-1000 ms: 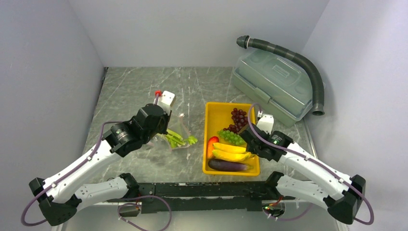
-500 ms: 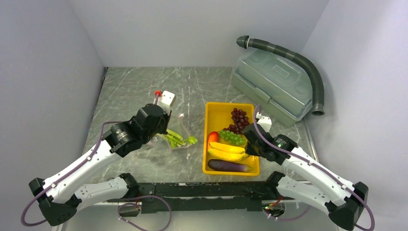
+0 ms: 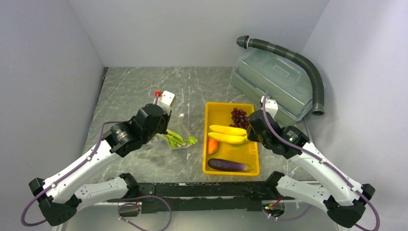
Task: Place the food in the zip-top bag and seal the zipper
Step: Pick up the fake fruit from the bin, then place the fake fruit in the bin.
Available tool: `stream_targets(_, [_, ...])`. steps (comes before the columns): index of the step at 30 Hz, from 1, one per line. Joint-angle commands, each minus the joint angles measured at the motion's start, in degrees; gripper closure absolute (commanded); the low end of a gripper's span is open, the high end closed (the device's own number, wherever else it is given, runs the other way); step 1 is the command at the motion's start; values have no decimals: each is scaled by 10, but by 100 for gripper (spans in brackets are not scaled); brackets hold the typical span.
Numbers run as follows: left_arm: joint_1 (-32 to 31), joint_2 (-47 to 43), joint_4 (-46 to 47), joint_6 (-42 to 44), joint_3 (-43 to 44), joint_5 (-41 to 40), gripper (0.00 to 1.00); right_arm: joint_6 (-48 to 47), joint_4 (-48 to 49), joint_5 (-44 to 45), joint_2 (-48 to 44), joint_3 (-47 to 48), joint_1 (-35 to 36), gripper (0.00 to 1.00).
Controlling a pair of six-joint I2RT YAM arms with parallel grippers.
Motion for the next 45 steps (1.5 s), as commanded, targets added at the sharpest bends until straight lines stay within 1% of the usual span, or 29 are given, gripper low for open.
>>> stream_targets(1, [1,-11,27,10,2,4,100,-51,18,62,27,59,-6,100])
stream_targets(7, [2,-14,28,10,2,2,100,-111,92,82,74,83,-31,100])
stream_targets(10, [1,-13,27,10,1,2,100,-141,152,52,101,84,-65,100])
stream_targets(16, [1,-13,27,10,2,3,100,-175,218,11,180,100,-100,100])
stream_targets(23, [2,-13,28,10,1,3,100,-182,277,-50,250,108,-130,100])
stream_targets(33, [2,-11,28,10,2,1,100,-173,323,-92,323,101,-149,100])
stream_targets(35, [2,-10,28,10,1,1,100,-175,324,-89,328,101,-150,88])
stream_targets(37, [2,-9,28,10,0,2,100,-176,324,-88,329,101,-150,79])
stream_targets(38, [2,-9,28,10,1,2,100,-176,322,-89,329,101,-150,71])
stream_targets(41, [2,-8,28,11,1,1,100,-176,324,-96,316,94,-150,59])
stream_targets(43, [2,-7,28,11,1,1,100,-177,324,-99,306,91,-150,50])
stream_targets(45, [1,-6,27,10,1,1,100,-176,321,-102,296,88,-150,44])
